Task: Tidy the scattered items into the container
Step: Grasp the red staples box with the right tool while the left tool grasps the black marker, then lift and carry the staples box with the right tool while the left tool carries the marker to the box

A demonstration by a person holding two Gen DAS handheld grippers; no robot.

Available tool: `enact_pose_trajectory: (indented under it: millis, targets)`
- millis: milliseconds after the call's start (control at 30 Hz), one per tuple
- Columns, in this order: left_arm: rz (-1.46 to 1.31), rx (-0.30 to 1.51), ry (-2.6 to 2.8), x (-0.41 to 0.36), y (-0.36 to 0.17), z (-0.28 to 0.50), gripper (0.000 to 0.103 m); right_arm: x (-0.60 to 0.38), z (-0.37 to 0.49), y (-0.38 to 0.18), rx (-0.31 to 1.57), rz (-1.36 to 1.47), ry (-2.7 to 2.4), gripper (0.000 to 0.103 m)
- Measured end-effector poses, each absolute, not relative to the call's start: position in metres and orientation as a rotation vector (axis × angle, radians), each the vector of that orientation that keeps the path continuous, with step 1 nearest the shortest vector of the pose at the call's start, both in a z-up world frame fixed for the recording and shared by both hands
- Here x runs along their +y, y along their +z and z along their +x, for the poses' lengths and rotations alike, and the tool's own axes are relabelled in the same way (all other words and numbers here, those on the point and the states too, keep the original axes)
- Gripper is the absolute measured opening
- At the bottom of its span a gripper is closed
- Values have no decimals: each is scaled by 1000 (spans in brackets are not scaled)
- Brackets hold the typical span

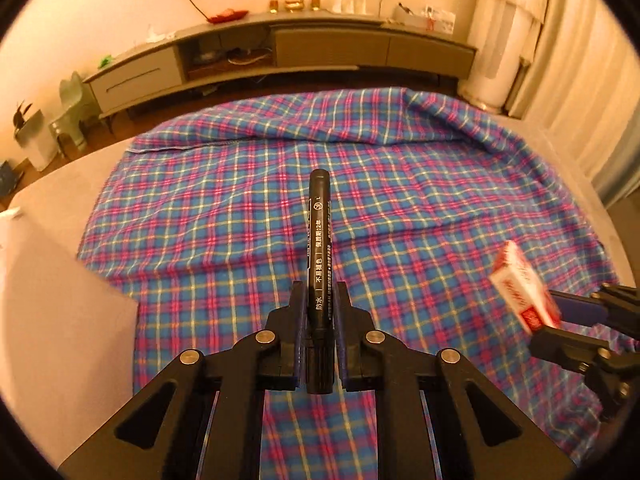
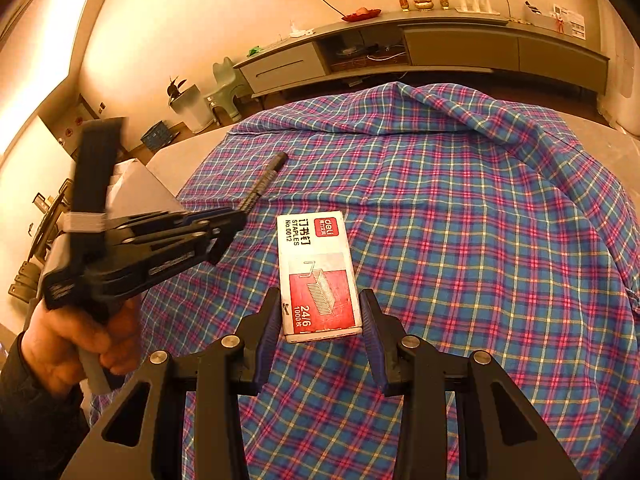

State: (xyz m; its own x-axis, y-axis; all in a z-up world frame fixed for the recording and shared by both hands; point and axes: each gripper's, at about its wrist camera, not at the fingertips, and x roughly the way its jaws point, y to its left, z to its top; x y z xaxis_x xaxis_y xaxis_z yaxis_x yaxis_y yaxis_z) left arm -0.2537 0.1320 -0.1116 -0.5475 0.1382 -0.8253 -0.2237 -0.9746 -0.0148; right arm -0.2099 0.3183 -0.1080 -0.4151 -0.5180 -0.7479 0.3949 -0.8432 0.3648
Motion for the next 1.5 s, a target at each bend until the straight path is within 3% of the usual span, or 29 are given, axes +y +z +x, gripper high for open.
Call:
enact_pose_trajectory:
  millis: [633,833,1100,1500]
  targets:
    - [-1153,91,2727,90,-34,-119,13,276,-125,-53,-220,1115,-2283,40]
    - [-1138,35,2713,73,-29,-93,13,265,-91,-52,-183,1108,-2307,40]
    - [-1090,-53,2699,48,-16,-63,13,267,-51,-59,-269,1132,-2318,40]
    - [-1024,-160,2693,11,-3,-25,13,226,-3,-28,-245,1064,-2301,40]
